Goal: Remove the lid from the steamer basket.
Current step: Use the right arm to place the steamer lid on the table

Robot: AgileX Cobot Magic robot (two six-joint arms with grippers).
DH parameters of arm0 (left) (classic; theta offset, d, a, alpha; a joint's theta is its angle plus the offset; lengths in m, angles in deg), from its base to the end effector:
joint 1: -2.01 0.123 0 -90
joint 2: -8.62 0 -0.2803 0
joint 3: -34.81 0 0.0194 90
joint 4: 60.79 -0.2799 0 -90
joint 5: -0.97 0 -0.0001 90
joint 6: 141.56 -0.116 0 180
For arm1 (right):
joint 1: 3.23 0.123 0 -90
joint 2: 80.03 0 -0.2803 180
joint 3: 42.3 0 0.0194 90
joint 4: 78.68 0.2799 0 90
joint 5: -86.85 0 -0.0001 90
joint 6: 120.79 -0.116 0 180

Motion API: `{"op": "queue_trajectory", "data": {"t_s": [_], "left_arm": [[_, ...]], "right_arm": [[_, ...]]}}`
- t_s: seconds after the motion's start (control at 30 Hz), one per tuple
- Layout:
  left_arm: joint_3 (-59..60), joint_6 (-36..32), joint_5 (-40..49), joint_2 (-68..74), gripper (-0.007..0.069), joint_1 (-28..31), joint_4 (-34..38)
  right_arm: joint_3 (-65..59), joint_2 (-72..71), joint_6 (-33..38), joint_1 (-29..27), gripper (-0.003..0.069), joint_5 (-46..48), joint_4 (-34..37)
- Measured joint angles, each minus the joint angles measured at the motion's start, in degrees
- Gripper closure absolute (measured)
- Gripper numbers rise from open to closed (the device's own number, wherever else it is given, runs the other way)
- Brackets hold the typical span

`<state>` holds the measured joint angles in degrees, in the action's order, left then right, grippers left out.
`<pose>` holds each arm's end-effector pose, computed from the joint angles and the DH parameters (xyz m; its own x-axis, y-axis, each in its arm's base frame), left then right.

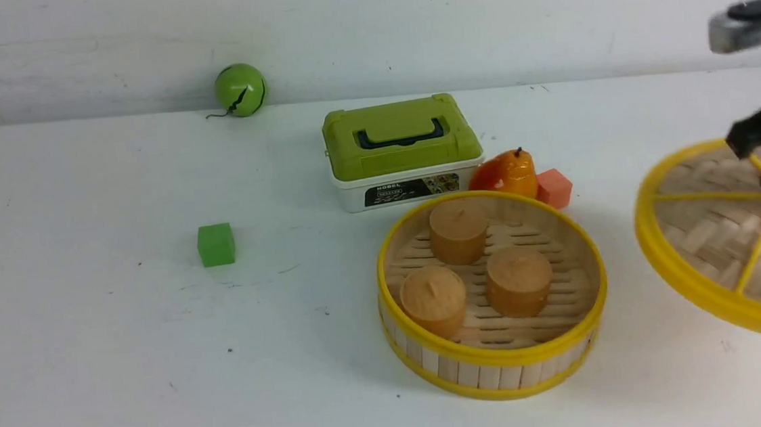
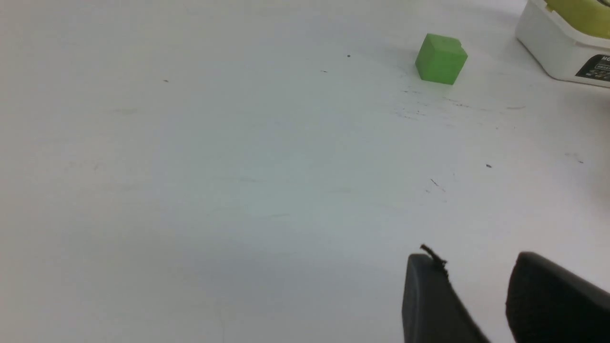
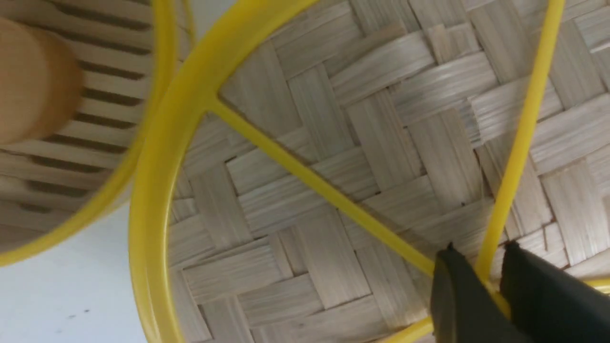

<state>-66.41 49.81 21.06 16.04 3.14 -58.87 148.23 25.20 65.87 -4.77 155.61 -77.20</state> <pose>0.1114 0.0009 0.1645 -0.2709 -0.2333 -0.9339 -0.0723 0.9724 -0.2219 0.3870 -0.0076 0.2787 -0.9549 -0.0810 -0.2856 -0.0823 0.9966 -0.0074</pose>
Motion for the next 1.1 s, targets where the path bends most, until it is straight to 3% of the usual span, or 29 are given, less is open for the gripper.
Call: {"op": "queue_trajectory", "data": {"t_s": [0.3, 0.73, 0.87, 1.0, 1.1], "left_arm": [[0.0, 0.0, 0.0, 0.0, 0.0385, 0.0, 0.0], [0.0, 0.0, 0.0, 0.0, 0.0385, 0.0, 0.0], [0.0, 0.0, 0.0, 0.0, 0.0385, 0.0, 0.0], [0.0, 0.0, 0.0, 0.0, 0.0385, 0.0, 0.0], [0.0, 0.0, 0.0, 0.0, 0.0385, 0.0, 0.0]], "right_arm": [[-2.4, 9.24, 0.0, 0.29, 0.0555, -9.05, 2.04], [-2.4, 14.21, -0.81, 2.02, 0.0546, -13.02, 1.54], [-2.4, 14.21, -2.28, 2.02, 0.0456, -13.24, 1.62], [-1.68, 12.82, -5.11, 2.12, 0.0291, -9.99, 2.03], [-1.68, 9.37, -5.13, 2.12, 0.026, -8.1, 2.86]]}}
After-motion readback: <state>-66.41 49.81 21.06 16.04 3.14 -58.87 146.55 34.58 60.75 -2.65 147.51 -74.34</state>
